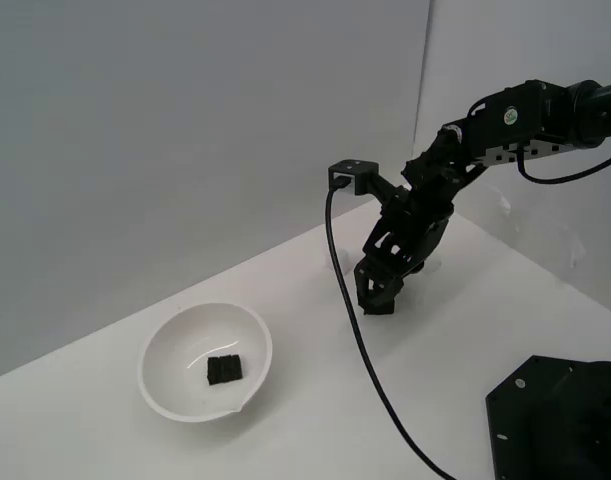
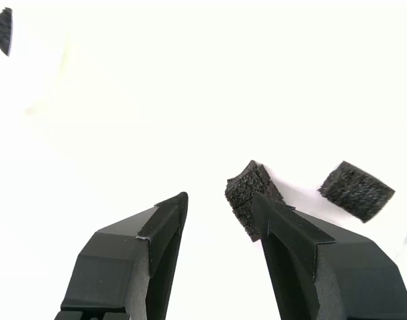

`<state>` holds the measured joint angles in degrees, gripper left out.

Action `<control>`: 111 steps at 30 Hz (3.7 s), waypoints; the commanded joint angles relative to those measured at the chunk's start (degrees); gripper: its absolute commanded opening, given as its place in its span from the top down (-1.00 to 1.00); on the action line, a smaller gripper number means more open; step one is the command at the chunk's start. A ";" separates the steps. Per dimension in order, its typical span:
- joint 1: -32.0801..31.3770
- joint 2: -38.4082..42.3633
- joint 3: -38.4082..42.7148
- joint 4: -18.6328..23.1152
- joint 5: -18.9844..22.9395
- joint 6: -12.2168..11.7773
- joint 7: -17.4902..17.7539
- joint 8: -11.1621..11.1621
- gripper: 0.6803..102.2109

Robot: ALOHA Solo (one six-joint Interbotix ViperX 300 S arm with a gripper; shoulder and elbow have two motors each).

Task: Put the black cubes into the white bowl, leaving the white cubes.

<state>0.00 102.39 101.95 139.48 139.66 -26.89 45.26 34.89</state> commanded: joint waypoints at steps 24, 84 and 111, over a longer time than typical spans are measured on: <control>-0.35 -0.79 -0.26 -0.62 -0.97 0.79 -0.79 2.11 -0.25; 2.11 5.27 5.63 -3.60 -4.13 5.01 4.04 -0.26 0.96; -29.71 1.14 1.58 -17.84 -18.28 -2.99 -0.62 -12.74 0.95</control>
<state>-28.39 104.06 103.62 123.13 123.49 -28.30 44.56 22.15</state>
